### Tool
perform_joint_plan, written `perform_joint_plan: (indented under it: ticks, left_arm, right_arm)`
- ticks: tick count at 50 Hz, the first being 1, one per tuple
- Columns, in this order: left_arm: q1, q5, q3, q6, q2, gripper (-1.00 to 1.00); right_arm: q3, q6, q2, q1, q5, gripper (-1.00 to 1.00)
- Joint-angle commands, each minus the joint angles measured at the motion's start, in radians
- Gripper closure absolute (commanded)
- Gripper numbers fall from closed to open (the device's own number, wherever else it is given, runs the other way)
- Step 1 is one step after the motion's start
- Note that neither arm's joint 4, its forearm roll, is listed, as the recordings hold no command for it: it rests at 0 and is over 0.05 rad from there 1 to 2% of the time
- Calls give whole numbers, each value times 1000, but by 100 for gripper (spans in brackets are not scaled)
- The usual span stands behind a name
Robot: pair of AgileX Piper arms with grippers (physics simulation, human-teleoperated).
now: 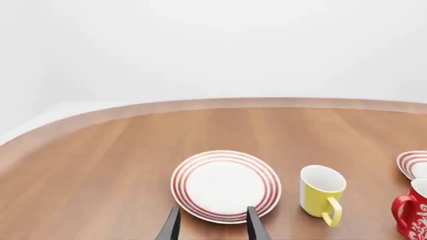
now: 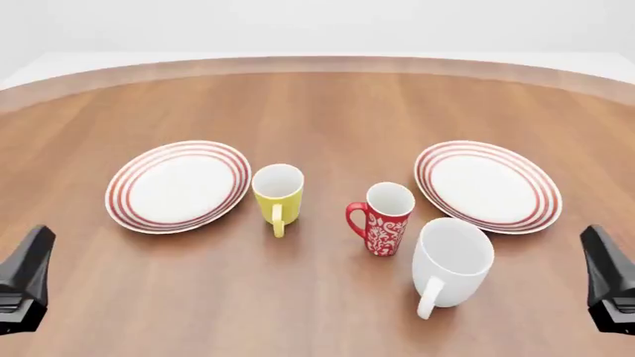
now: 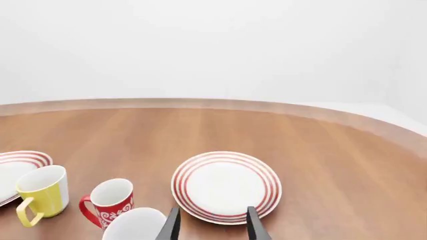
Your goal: Put the red mug on the left plate.
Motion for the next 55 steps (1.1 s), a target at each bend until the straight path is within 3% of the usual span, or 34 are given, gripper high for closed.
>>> perform_joint_plan:
  ticks: [1, 10, 11, 18, 20, 23, 25, 30, 36, 40, 46, 47, 50, 52, 55]
  left_arm:
    - [15, -5, -3, -15, 16, -100]
    - [9, -7, -3, -9, 26, -100]
    - [-11, -2, -5, -39, 27, -100]
    - [10, 114, -120, -52, -3, -100]
    - [-5, 129, -170, -21, -3, -100]
    - [4, 151, -215, -72, 9, -100]
    - [1, 152, -241, -16, 22, -100]
    - [-2, 144, -304, 31, 67, -100]
    - [-24, 119, -406, 33, 171, -100]
    - [-52, 89, -463, 106, 246, -100]
    - [-84, 87, -575, 163, 320, -100]
    - [-108, 81, -594, 208, 327, -100]
    - [-99, 80, -619, 201, 352, -100]
    - [-125, 78, -649, 258, 378, -100]
    - [-123, 61, -676, 268, 423, -100]
  right_arm:
    - [-3, -3, 3, 1, -1, -100]
    - [-3, -4, 1, 1, 1, -100]
    - [-3, -4, 1, 1, 1, -100]
    - [-3, -4, 0, 2, 2, -100]
    - [-3, -4, 0, 2, 2, -100]
    - [-3, -4, 0, 2, 2, -100]
    - [-3, -4, 0, 2, 2, -100]
    - [-2, -4, 0, 2, 1, -100]
    - [-2, -4, 0, 2, 1, -100]
    - [-2, -4, 0, 2, 1, -100]
    - [-2, -4, 1, 2, 1, -100]
    - [-2, -4, 1, 3, 1, -100]
    - [-2, -5, 1, 3, 1, -100]
    - [-2, -5, 1, 3, 1, -100]
    - [-2, -5, 1, 3, 1, -100]
